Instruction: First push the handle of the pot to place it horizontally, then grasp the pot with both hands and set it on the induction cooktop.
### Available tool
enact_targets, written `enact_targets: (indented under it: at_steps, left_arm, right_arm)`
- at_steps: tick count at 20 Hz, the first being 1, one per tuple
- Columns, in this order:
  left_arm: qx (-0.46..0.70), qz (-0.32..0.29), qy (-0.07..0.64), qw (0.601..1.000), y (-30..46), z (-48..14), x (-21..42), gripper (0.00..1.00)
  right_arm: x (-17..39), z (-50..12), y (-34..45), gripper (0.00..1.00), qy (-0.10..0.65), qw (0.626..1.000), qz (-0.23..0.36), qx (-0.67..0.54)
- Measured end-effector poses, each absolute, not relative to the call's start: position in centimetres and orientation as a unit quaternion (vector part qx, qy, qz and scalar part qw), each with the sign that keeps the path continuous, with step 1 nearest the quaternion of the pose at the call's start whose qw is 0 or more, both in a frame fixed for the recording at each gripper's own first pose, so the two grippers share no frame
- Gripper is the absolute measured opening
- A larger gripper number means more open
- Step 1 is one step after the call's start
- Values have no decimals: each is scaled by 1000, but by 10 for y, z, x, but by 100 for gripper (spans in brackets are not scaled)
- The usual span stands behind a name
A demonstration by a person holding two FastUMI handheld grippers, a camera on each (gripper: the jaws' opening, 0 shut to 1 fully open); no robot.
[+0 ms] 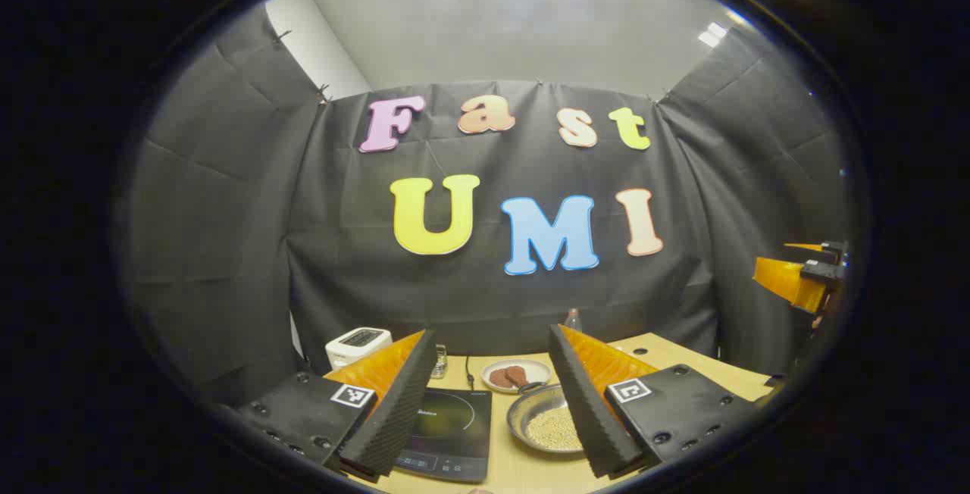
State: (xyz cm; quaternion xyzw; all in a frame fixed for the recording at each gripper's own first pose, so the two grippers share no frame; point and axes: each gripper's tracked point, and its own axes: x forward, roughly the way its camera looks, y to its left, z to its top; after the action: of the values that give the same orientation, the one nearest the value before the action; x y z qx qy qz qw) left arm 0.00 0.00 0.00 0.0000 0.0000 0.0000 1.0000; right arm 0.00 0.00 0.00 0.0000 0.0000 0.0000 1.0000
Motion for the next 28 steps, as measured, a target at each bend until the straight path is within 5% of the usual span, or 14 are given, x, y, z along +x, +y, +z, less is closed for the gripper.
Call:
enact_targets:
  at_steps: [2,8,25,28]
  left_arm:
    - [3,1,0,1000,-2,-1,-2,93]
    - [6,7,2,1000,-3,-2,-10,100]
    - [13,26,0,1000,-14,3,-22,96]
    - [16,29,-2,999,-17,5,-25,96]
  right_arm:
    - [0,-2,-1,96,3,1000,1,3]
    - [-4,-6,-6,96,6,1000,3,6]
    - [-2,-18,-26,96,31,999,6,13]
    - [-1,-23,-30,79,37,999,3,8]
